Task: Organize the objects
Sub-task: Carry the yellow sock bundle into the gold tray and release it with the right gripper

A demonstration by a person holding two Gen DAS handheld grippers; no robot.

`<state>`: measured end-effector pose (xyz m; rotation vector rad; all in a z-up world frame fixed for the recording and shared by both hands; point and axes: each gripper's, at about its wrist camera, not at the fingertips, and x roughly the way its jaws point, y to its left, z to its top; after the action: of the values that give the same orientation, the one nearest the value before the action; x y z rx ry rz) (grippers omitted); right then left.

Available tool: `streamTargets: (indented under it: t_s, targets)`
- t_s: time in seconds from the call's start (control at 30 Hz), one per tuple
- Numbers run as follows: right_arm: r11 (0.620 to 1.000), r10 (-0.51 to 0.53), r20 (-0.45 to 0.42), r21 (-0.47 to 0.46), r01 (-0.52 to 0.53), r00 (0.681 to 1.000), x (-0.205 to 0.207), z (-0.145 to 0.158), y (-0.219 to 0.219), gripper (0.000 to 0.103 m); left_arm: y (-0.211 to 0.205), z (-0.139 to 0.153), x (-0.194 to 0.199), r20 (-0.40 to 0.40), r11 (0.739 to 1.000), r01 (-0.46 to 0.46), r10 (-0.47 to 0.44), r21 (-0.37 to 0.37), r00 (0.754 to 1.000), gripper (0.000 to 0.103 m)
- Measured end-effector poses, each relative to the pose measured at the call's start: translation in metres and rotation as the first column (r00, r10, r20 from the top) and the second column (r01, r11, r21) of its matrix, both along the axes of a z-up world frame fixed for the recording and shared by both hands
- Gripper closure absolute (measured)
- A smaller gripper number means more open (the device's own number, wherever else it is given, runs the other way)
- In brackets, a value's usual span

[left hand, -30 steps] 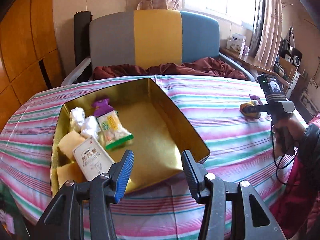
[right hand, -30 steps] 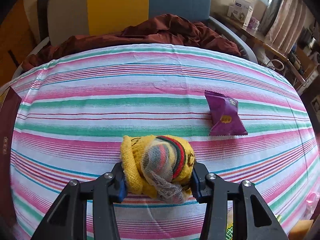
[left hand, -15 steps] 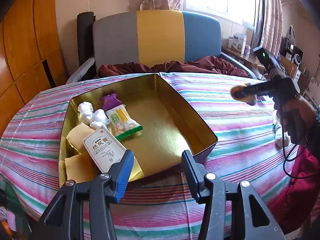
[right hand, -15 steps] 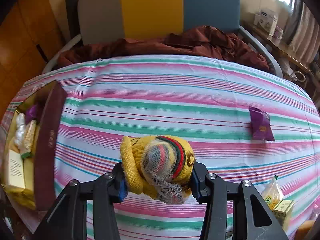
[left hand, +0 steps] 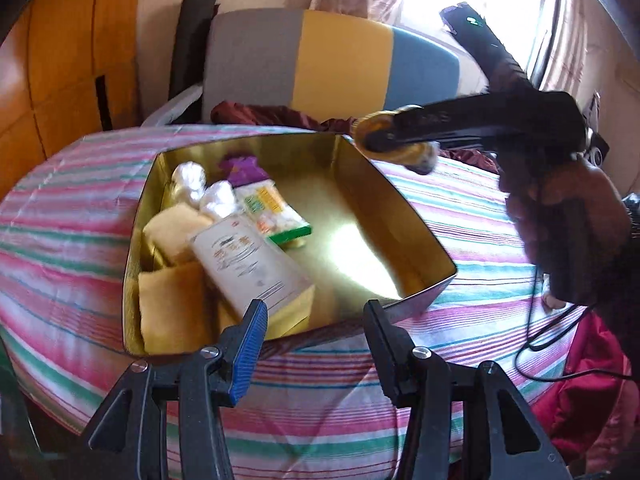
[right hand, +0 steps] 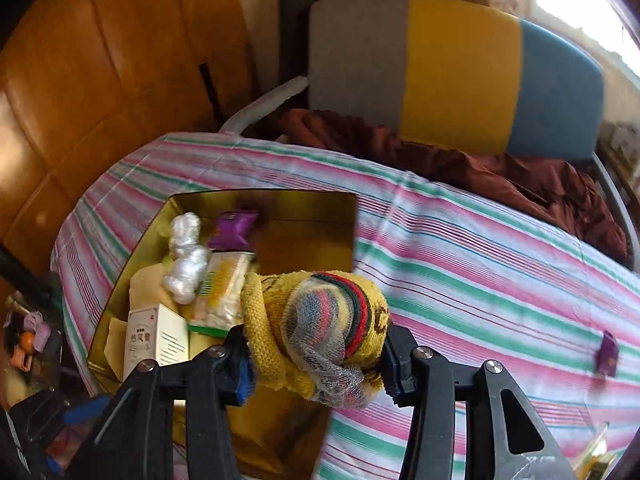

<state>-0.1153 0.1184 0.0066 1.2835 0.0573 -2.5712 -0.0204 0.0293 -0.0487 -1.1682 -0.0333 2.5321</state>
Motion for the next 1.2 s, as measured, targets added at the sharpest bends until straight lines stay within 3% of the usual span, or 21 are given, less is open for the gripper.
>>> streamTargets:
  t_s: [0.23, 0.33, 0.43, 0.5, 0.7, 0.9, 1.2]
  targets:
    - [0.998, -0.039, 0.041, 0.052, 0.036, 0.998, -0.054, -0.029, -0.043, 0.046, -0.016, -0.007, -0.002, 0.019, 0.998, -0.011, 0.01, 0.056, 1.0, 0.053]
    - [0.995, -0.084, 0.067, 0.064, 0.08, 0.994, -0.073, -0.044, -0.043, 0.037, -0.019, -0.007, -0.001, 0.017, 0.997, -0.011, 0.01, 0.07, 1.0, 0.053]
    - [0.995, -0.098, 0.068, 0.015, 0.098, 0.993, -0.073, -0.046, -0.035, 0.026, -0.022, -0.008, -0.003, 0.016, 0.997, -0.018, 0.017, 0.076, 1.0, 0.053]
    - [0.996, -0.09, 0.068, -0.012, 0.091, 0.994, -0.067, -0.045, -0.028, 0.012, -0.023, -0.008, -0.003, 0.017, 0.997, -0.021, 0.02, 0.078, 1.0, 0.053]
    - [0.995, -0.066, 0.04, -0.077, 0.069, 0.997, -0.031, -0.032, -0.004, 0.0, -0.018, -0.005, -0.001, 0.004, 0.998, -0.03, 0.03, 0.051, 1.0, 0.053]
    - [0.994, -0.093, -0.014, -0.064, 0.092, 0.996, 0.012, -0.017, 0.03, 0.0, -0.009, 0.0, 0.004, -0.016, 1.0, -0.026, 0.026, 0.014, 1.0, 0.053]
    - [0.975, -0.217, 0.013, -0.052, 0.217, 0.976, 0.058, -0.022, 0.104, 0.0, 0.009, 0.008, 0.014, -0.044, 1.0, 0.024, -0.025, -0.02, 0.999, 0.053]
